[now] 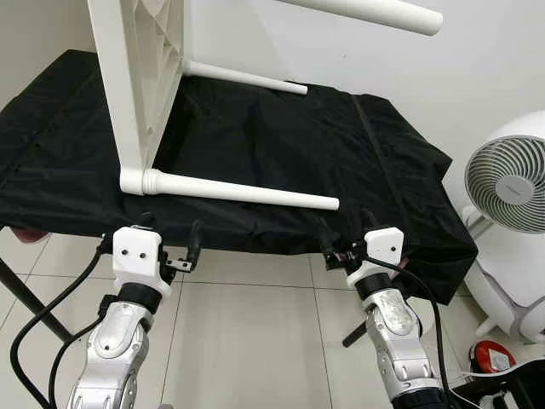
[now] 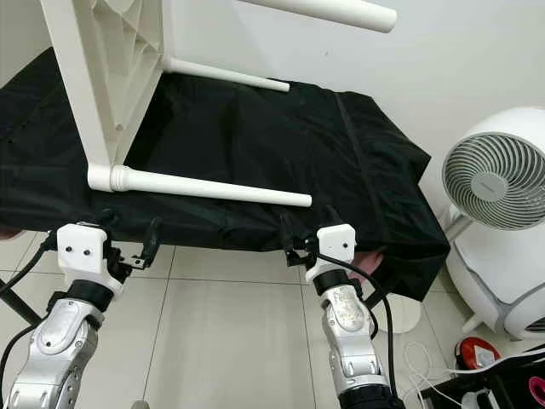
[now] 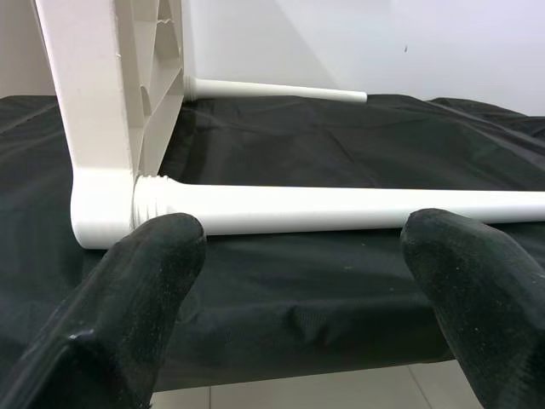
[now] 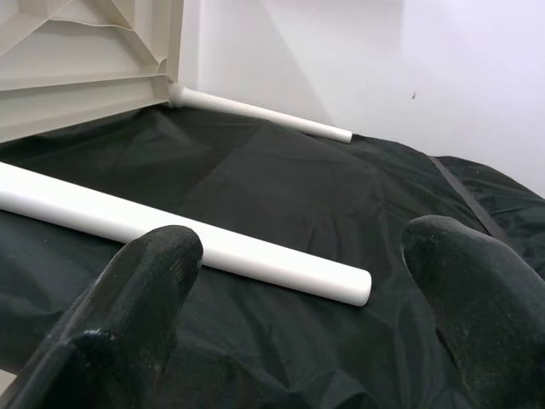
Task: Building children table
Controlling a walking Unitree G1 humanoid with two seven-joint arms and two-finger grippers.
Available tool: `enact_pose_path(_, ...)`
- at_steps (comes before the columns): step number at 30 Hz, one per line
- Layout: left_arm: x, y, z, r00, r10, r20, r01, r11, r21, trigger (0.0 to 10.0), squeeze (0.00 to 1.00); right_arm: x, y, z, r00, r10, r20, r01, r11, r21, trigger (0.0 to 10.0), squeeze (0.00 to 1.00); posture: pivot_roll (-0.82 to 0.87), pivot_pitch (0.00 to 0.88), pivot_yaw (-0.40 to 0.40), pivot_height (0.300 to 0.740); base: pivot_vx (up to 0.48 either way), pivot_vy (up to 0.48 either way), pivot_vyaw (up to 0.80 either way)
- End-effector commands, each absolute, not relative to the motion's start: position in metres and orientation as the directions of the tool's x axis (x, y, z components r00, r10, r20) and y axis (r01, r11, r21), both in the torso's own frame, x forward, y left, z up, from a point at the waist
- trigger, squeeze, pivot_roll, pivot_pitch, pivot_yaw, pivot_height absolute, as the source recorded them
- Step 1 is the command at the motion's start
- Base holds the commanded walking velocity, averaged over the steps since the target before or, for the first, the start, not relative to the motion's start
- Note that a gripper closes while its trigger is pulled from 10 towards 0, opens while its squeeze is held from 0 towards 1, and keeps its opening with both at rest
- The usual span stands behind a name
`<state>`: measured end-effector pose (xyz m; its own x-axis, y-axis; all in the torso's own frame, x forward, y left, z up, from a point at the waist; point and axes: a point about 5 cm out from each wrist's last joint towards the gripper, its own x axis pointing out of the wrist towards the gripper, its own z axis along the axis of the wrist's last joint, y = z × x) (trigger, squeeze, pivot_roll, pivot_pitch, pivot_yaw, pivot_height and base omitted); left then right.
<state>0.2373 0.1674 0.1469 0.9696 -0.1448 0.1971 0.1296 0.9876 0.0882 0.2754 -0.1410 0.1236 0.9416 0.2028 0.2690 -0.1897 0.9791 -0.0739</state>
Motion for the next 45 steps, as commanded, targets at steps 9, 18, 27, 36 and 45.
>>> enact_pose_path(9, 0.235, 0.164, 0.146, 0.970, -0.142, 0.195, 0.129, 0.988, 0.082, 10.0, 0.00, 0.275, -0.146, 0.118, 0.948, 0.207, 0.244, -0.190, 0.978, -0.090, 10.0, 0.00, 0.08, 0.000, -0.132, 0.740, 0.260, 0.000, 0.00)
enact_pose_path(18, 0.235, 0.162, 0.146, 0.971, -0.140, 0.196, 0.127, 0.989, 0.075, 10.0, 0.00, 0.275, -0.145, 0.117, 0.947, 0.214, 0.238, -0.195, 0.976, -0.098, 10.0, 0.00, 0.08, 0.000, -0.135, 0.740, 0.277, 0.000, 0.00)
enact_pose_path(27, 0.233, 0.160, 0.146, 0.971, -0.137, 0.197, 0.127, 0.990, 0.065, 10.0, 0.00, 0.275, -0.145, 0.116, 0.948, 0.216, 0.233, -0.196, 0.975, -0.108, 10.0, 0.00, 0.08, 0.000, -0.137, 0.740, 0.237, 0.000, 0.00)
enact_pose_path(36, 0.231, 0.156, 0.147, 0.968, -0.128, 0.215, 0.118, 0.991, 0.057, 10.0, 0.00, 0.276, -0.145, 0.115, 0.947, 0.224, 0.229, -0.201, 0.972, -0.119, 10.0, 0.00, 0.08, 0.000, -0.139, 0.740, 0.000, 0.000, 0.00)
enact_pose_path(45, 0.231, 0.146, 0.144, 0.963, -0.190, 0.189, 0.180, 0.981, 0.069, 10.0, 0.00, 0.277, -0.145, 0.116, 0.945, 0.230, 0.233, -0.203, 0.970, -0.135, 10.0, 0.00, 0.08, 0.000, -0.137, 0.740, 0.000, 0.000, 0.00)
